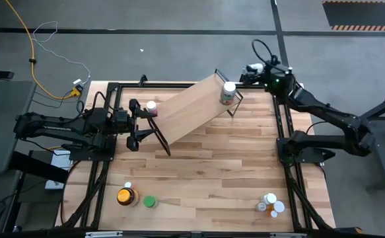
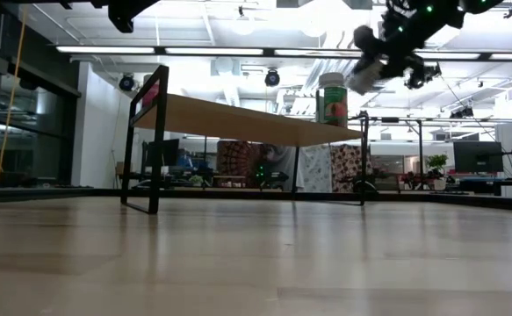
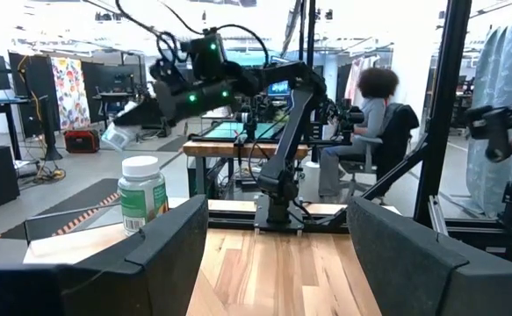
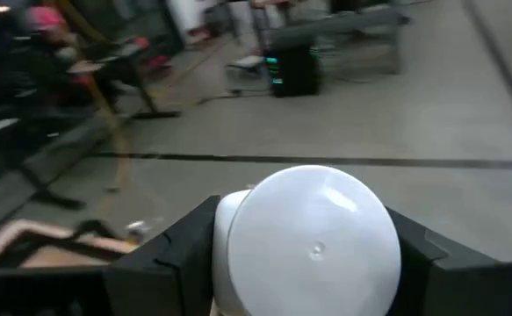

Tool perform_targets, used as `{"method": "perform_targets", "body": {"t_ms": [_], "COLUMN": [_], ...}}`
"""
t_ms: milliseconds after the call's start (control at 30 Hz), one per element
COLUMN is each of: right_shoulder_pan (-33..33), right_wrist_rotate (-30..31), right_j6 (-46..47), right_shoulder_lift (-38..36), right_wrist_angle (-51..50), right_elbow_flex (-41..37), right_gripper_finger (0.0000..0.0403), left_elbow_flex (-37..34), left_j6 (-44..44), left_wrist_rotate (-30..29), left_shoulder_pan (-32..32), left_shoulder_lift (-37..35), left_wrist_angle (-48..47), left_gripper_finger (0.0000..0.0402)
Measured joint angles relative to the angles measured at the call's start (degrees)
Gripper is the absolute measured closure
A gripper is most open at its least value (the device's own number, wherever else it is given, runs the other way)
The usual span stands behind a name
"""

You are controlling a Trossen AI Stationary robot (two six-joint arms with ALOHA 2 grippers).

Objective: Pick and place medicine bottles onto shelf by color
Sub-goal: Put the top blue medicine bottle on the shelf

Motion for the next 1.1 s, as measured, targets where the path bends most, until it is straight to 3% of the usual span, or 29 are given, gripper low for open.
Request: {"method": "perform_targets", "body": {"t_ms": [267,633,967,1100], "right_shoulder_pan": [6.93,12.95,11.67,10.36], "right_wrist_rotate": [-0.75,0.03,1.23,-2.32], "right_j6": [-2.62,-2.50,-2.26,-0.92], "right_shoulder_lift": [12.35,31.06,41.36,42.53], "right_wrist_angle": [-5.90,-26.64,-36.14,-36.80], "right_elbow_flex": [14.54,37.69,46.15,46.65], "right_gripper_finger": [0.0198,0.0187,0.0186,0.0186], "left_elbow_flex": [0.00,0.00,0.00,0.00], "left_j6": [0.01,0.02,0.00,0.01], "left_wrist_rotate": [-0.04,-0.15,-0.14,-0.14], "left_shoulder_pan": [0.00,-0.01,-0.01,0.00], "left_shoulder_lift": [0.02,0.01,0.02,0.02], "left_wrist_angle": [0.04,-0.07,-0.17,-0.23], "left_gripper_finger": [0.0141,0.0141,0.0141,0.0141]}}
